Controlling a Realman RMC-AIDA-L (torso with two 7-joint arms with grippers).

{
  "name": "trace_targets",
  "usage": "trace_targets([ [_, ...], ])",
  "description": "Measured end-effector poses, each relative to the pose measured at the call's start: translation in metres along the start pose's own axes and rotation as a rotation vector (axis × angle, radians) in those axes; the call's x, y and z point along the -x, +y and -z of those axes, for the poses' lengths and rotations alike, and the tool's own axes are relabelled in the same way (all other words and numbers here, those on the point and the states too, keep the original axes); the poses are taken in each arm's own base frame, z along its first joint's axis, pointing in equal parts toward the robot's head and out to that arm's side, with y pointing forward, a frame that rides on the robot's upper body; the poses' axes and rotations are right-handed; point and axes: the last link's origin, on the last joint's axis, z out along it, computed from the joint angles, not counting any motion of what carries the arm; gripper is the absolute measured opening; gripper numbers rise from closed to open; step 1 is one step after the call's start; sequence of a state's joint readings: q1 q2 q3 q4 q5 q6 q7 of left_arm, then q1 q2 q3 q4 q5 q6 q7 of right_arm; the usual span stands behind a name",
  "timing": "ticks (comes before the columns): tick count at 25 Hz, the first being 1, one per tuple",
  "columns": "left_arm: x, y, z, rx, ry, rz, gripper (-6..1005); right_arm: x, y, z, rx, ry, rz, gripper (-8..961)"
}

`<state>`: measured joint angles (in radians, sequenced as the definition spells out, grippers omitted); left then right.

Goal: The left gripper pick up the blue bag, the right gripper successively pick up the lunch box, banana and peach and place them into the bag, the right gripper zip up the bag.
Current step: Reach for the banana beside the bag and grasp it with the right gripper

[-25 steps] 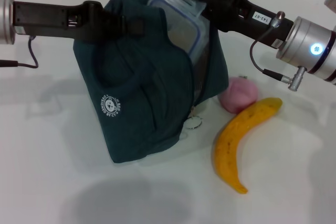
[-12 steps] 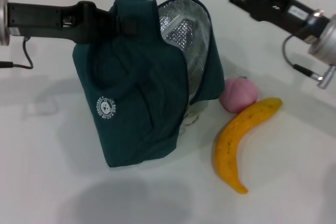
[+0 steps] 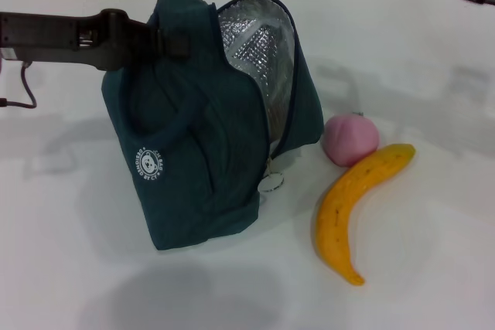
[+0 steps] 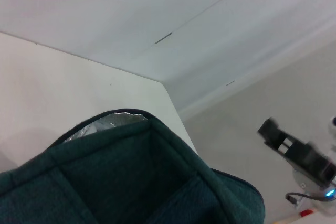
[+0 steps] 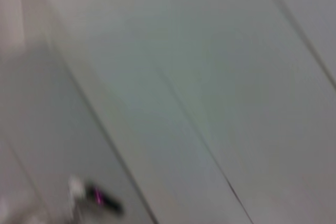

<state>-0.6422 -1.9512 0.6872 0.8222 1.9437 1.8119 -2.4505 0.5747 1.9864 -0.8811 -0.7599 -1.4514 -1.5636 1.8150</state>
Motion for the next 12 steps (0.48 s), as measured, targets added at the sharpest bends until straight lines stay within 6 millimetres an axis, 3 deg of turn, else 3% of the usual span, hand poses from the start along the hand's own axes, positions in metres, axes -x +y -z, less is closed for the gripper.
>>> trace_targets([
  [5,-0.002,0.001,0.000,0.000,-0.002,-0.012,38,0.025,0.014,0.001,-0.050,0.325,0.213,561],
  [10,-0.003,0.002,0.000,0.000,-0.002,-0.022,38,0.041,0.029,-0.006,0.031,0.605,0.391,558],
  [12,-0.004,0.002,-0.001,0.000,-0.002,-0.026,38,0.046,0.031,-0.009,0.069,0.699,0.432,641],
])
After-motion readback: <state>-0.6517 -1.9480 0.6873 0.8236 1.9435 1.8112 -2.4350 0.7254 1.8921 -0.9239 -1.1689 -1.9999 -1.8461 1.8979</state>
